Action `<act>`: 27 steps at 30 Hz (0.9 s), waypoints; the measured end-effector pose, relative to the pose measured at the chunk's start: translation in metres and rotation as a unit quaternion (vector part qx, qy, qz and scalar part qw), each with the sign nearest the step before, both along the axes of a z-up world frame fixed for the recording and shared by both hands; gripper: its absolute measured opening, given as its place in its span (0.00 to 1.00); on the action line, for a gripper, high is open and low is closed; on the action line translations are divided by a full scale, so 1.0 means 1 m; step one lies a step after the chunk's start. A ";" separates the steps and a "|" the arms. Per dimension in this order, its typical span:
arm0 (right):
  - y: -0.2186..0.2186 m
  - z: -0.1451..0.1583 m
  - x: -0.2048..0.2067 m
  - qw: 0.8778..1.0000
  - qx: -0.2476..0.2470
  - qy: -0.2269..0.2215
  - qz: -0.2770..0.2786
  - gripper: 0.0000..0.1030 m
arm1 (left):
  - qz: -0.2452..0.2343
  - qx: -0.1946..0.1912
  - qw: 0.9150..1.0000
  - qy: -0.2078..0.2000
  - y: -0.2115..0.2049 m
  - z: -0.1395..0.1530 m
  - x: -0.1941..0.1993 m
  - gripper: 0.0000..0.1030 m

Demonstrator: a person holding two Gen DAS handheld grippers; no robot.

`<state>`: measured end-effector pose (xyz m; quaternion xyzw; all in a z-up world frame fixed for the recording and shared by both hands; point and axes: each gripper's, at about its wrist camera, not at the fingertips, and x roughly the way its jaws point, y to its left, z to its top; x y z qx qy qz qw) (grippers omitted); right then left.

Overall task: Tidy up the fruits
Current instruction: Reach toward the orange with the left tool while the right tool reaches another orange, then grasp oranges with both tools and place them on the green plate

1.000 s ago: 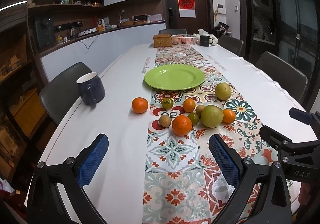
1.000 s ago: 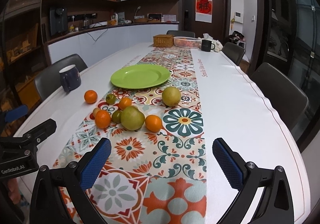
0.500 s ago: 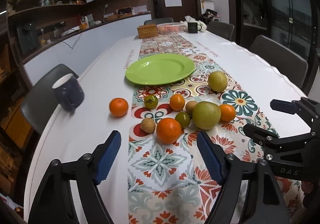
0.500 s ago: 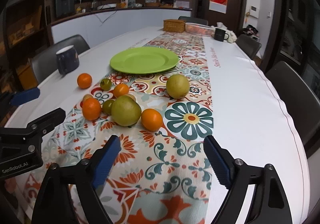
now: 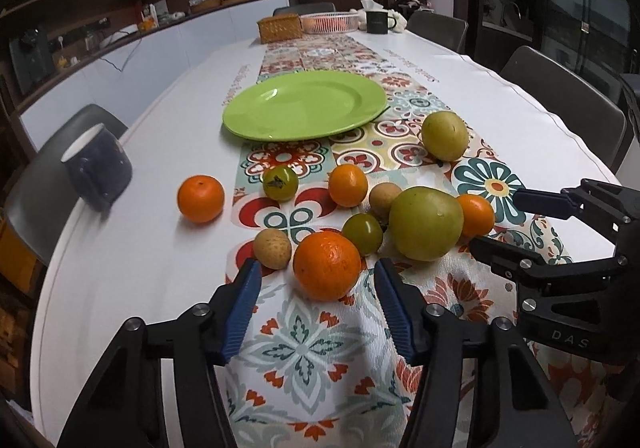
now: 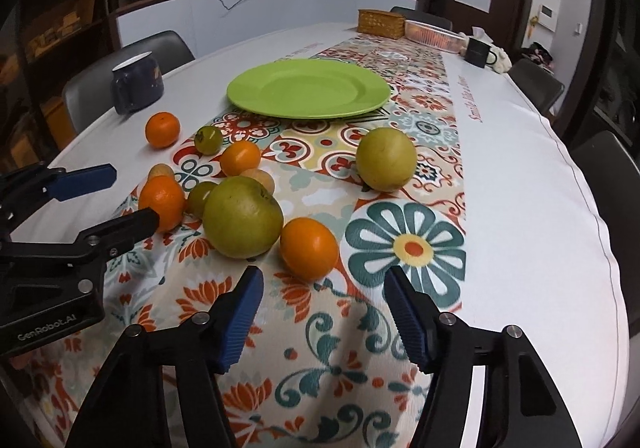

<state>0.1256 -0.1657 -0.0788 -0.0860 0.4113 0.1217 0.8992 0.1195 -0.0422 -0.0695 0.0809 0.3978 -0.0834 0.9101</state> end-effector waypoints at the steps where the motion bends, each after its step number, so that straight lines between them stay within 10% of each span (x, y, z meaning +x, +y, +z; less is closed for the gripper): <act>1: 0.001 -0.001 0.002 1.000 -0.001 0.001 0.003 0.59 | -0.001 -0.001 1.000 0.004 0.000 -0.002 0.002 0.53; 27: 0.007 -0.004 0.019 1.000 0.009 0.009 0.021 0.32 | -0.003 -0.022 0.999 0.035 0.001 -0.006 0.014 0.38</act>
